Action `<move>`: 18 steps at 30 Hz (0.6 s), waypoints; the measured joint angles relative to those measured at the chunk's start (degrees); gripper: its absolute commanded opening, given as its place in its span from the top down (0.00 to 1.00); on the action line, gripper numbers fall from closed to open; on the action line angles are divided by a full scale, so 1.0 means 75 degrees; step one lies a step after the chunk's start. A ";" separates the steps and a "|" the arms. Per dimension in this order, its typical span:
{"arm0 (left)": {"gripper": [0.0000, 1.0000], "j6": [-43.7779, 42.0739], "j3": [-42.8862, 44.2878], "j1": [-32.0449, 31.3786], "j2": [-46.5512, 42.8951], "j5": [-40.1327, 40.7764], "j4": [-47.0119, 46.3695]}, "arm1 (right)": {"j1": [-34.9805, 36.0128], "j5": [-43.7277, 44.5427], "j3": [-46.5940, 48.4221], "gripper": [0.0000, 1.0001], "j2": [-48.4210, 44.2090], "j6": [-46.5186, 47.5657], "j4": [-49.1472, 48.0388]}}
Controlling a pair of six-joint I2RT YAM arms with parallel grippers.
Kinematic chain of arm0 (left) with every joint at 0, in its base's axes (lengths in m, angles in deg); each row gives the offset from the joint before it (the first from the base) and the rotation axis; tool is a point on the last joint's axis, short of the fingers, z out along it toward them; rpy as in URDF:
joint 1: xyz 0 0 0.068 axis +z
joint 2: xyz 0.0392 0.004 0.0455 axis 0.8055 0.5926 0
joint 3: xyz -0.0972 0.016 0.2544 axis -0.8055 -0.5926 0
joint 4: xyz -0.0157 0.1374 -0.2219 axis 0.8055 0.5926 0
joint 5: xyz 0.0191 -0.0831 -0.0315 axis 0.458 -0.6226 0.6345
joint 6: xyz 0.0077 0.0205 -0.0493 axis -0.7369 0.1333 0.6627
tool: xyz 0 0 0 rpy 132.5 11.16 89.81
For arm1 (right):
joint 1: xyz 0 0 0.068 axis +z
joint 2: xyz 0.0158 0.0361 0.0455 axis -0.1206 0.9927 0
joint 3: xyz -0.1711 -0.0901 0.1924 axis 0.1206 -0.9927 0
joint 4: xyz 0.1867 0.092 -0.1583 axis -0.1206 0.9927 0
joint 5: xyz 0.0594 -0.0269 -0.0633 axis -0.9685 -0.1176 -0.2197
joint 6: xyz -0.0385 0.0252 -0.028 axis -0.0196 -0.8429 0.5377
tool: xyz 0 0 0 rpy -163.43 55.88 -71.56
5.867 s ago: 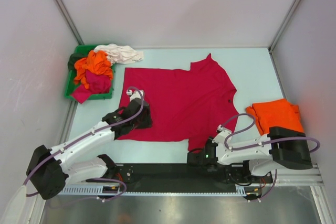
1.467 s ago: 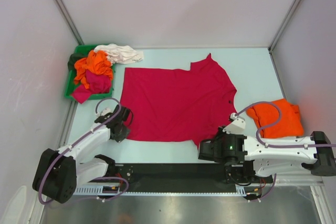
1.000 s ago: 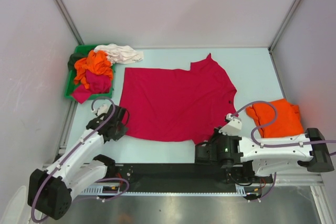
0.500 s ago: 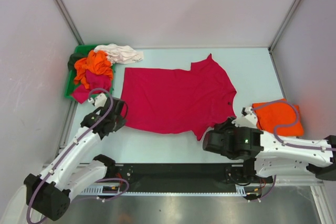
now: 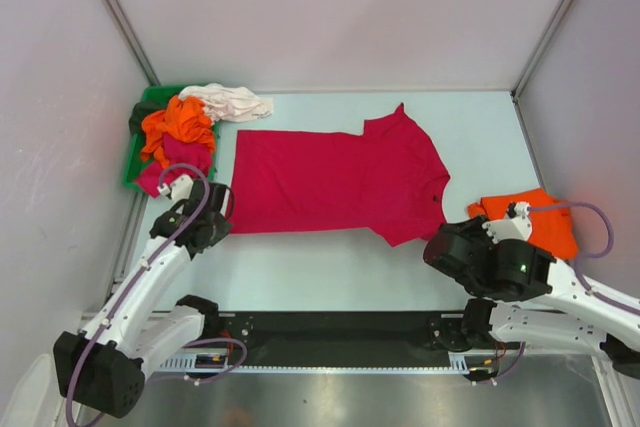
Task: Fold and stack the t-shirts
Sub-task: Fold the flattened tshirt in 1/3 of the way
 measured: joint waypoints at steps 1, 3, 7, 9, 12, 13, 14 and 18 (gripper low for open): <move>1.00 -0.0050 -0.0006 0.0090 0.0023 -0.0047 -0.0058 | -0.0093 -0.0009 -0.0006 1.00 -0.0058 0.0050 0.0000; 1.00 -0.0157 -0.0015 0.0262 0.0090 -0.0140 -0.0175 | -0.0268 -0.0020 -0.0026 1.00 -0.0125 0.0163 -0.0012; 1.00 -0.0315 -0.0061 0.0545 0.0254 -0.0318 -0.0344 | -0.0431 -0.0090 -0.0131 1.00 -0.0152 0.0376 -0.0029; 1.00 -0.0385 -0.0061 0.0592 0.0326 -0.0376 -0.0425 | -0.0460 -0.0111 -0.0154 1.00 -0.0134 0.0507 -0.0035; 1.00 -0.0440 -0.0061 0.0615 0.0490 -0.0414 -0.0551 | -0.0513 -0.0108 -0.0157 1.00 -0.0038 0.0784 -0.0041; 1.00 -0.0469 -0.0052 0.0624 0.0586 -0.0431 -0.0580 | -0.0548 -0.0108 -0.0157 1.00 0.0006 0.0889 -0.0047; 1.00 -0.0487 -0.0035 0.0629 0.0691 -0.0455 -0.0600 | -0.0600 -0.0108 -0.0160 1.00 0.0064 0.1070 -0.0055; 1.00 -0.0554 0.0178 0.0635 0.1116 -0.0513 -0.0714 | -0.1064 -0.0140 -0.0189 1.00 0.0294 0.2052 -0.0472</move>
